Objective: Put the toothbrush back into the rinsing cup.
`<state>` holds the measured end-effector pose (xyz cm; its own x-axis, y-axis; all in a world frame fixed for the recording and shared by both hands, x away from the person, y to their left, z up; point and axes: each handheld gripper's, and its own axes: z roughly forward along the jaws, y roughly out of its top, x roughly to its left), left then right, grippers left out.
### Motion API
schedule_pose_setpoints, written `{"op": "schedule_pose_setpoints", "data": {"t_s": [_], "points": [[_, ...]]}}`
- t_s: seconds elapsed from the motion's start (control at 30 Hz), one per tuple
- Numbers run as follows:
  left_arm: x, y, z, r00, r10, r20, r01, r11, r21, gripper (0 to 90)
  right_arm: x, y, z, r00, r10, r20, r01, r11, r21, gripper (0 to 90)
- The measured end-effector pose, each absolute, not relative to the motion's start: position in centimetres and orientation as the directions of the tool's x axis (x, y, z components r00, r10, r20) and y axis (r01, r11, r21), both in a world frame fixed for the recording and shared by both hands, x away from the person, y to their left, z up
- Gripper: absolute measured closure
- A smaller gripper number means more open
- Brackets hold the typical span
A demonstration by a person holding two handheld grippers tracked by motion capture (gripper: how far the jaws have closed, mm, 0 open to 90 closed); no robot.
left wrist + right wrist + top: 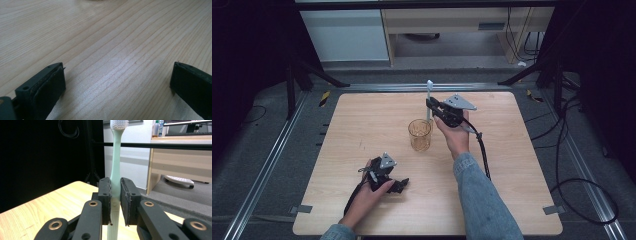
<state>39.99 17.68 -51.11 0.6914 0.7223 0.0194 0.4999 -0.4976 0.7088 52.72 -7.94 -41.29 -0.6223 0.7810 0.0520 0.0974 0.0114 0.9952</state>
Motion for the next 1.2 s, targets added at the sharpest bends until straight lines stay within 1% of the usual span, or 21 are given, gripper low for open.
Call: {"op": "schedule_pose_setpoints", "data": {"t_s": [1.2], "points": [[40.0, 17.7, -51.1, 0.691, 0.722, 0.02, 0.5, -0.497, 0.709, 0.0, 53.0, -7.8, -44.3, -0.624, 0.779, 0.057, 0.15, 0.047, 0.988, 79.1]]}}
